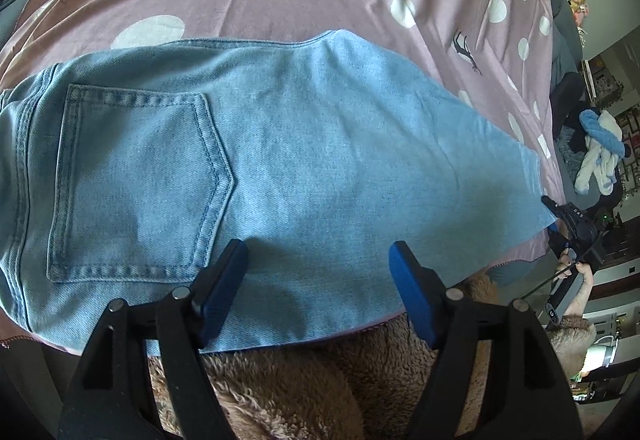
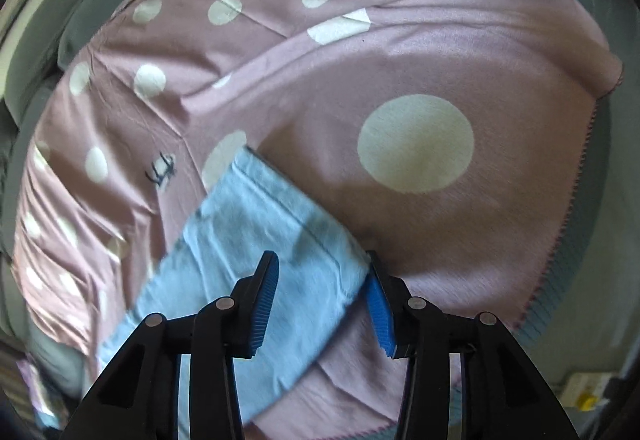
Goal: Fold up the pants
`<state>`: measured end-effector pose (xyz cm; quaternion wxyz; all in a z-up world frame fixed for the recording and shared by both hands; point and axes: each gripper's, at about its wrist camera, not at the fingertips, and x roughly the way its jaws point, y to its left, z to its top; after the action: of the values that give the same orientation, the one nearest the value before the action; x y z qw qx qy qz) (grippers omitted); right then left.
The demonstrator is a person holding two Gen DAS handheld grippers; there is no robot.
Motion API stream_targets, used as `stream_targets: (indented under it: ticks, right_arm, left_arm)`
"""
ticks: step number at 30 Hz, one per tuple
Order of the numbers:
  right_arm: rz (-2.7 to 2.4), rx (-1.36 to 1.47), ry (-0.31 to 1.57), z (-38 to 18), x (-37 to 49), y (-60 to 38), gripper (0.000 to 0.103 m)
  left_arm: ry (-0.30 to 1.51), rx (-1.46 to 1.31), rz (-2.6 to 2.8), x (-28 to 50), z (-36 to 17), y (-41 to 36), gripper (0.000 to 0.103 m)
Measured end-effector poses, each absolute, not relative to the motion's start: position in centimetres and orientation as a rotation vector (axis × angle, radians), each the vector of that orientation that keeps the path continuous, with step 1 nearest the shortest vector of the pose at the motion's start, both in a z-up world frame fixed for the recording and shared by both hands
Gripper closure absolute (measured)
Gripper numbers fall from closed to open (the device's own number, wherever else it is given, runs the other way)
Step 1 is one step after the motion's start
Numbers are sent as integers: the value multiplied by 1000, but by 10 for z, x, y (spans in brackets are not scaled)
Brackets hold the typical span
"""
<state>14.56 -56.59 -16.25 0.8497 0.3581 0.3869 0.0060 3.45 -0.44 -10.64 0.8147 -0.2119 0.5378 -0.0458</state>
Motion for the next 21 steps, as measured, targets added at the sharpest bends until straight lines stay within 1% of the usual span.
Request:
stream_targets:
  ticks: [1,2,3,5,7,11,13,15,18,21]
  right_arm:
    - [3,765,818,-164,148,-568,80]
    - [3,772,819,-165,149,-568,85]
    - [11,792,817,-164,149,-569,86]
    - [18,792,795,-153,146,-565,88]
    - [35,732,754,-130,142,-555,88]
    - [192,604,636,-63,130,-516,88]
    - [275,505,587,-27,121,-480,88]
    - [362,420,566,-3,114,-444,88]
    - [504,302,572,12,104,-390,88]
    - [616,203,619,10,97,-339,88]
  left_arm:
    - [1146,-456,-96,34,-106,-4,29]
    - [1144,-464,-94,33,-105,-4,29]
    - [1145,-475,-96,31,-103,-2,29]
    - [1145,-491,-92,28,-100,2,29]
    - [1131,-488,-71,24,-95,8,29]
    - [1092,-498,-38,18,-85,20,29]
    - [1071,-515,-30,16,-81,25,29]
    - [1058,-523,-18,13,-79,31,29]
    - [1051,-535,-8,11,-77,37,29]
    - [1051,-543,-1,9,-78,41,29]
